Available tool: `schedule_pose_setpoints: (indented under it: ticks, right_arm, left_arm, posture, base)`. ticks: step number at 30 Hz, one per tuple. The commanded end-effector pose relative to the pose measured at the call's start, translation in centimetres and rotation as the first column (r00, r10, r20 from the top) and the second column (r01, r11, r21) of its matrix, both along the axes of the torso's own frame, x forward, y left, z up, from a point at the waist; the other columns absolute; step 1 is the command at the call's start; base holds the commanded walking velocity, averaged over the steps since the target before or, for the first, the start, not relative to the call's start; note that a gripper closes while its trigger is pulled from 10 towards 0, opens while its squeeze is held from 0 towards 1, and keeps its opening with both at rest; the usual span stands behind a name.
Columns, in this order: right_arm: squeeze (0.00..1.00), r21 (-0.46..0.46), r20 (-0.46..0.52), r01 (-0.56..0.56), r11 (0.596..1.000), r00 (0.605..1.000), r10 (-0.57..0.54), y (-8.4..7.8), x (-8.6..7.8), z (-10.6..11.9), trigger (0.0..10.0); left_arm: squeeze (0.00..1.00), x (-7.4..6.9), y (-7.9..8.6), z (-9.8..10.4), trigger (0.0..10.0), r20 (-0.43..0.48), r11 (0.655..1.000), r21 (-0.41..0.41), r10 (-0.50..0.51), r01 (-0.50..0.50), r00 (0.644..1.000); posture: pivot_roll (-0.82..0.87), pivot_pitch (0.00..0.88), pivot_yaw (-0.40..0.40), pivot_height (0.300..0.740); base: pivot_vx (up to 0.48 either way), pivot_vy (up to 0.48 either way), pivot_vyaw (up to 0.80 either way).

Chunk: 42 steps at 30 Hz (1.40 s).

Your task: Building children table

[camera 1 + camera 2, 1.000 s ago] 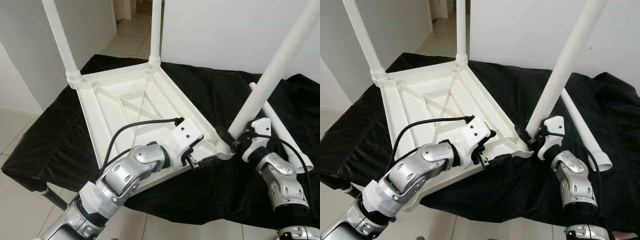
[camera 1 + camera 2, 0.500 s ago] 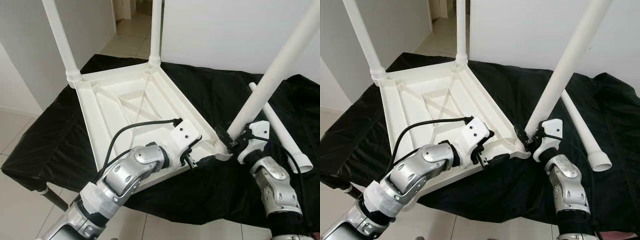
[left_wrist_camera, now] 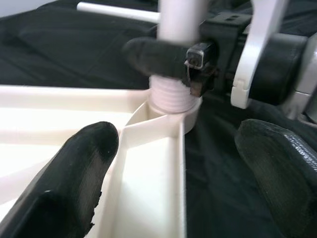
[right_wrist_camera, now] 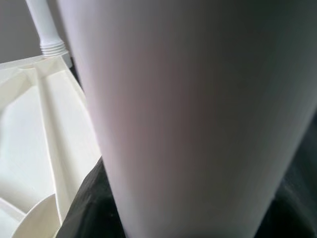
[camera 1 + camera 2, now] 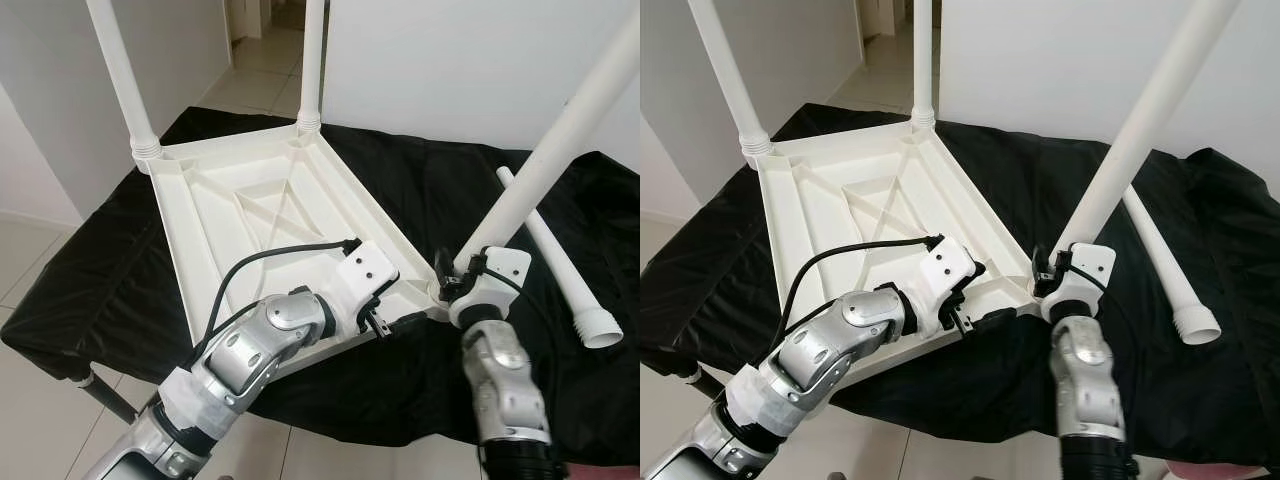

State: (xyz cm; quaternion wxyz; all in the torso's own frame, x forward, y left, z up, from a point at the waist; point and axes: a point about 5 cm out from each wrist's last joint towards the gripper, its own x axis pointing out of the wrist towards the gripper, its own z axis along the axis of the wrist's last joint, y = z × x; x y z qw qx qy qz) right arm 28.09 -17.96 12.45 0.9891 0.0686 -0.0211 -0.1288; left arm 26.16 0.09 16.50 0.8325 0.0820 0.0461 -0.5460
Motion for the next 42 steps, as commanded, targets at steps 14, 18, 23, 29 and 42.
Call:
schedule_pose_setpoints:
  ticks: [14, 18, 23, 29, 42]
  right_arm:
    - [0.00, 0.045, -0.037, 0.021, 0.999, 0.999, -0.020, 1.9, -0.4, -0.9, 10.0]
    - [1.00, 0.035, -0.003, -0.026, 0.999, 1.000, 0.027, 2.5, -0.3, -0.4, 10.0]
    - [1.00, 0.000, -0.002, -0.019, 1.000, 1.000, 0.019, 2.1, -0.2, -0.2, 10.0]
    - [0.07, -0.098, 0.026, -0.179, 0.979, 0.983, 0.182, 0.5, 0.6, 0.5, 10.0]
    - [0.00, -0.264, -0.048, -0.561, 0.784, 0.820, 0.570, -0.8, 1.6, 1.3, 10.0]
  left_arm:
    - [0.00, 0.2, 0.3, 0.0, 10.0, 0.008, 1.000, -0.004, -0.002, 0.002, 1.000]
    - [0.00, 0.4, 0.4, 0.1, 10.0, 0.022, 1.000, -0.004, 0.011, -0.011, 1.000]
    - [0.00, 0.5, 0.5, 0.1, 10.0, 0.029, 1.000, 0.000, 0.014, -0.014, 0.999]
    - [0.00, 0.4, 0.4, 0.2, 10.0, 0.042, 1.000, 0.007, 0.006, -0.007, 0.999]
    - [0.00, 0.7, 0.0, 0.8, 10.0, 0.077, 1.000, 0.016, -0.006, 0.005, 0.997]
  posture:
    - [-0.05, 0.000, -0.056, 0.740]
    - [-0.05, 0.000, -0.063, 0.740]
    - [-0.05, 0.000, -0.064, 0.740]
    - [-0.06, 0.000, -0.061, 0.740]
    - [-0.04, 0.000, -0.056, 0.740]
  base:
    - [0.000, 0.000, 0.00]
    - [0.000, 0.000, 0.00]
    - [0.000, 0.000, 0.00]
    - [0.000, 0.000, 0.00]
    - [0.000, 0.000, 0.00]
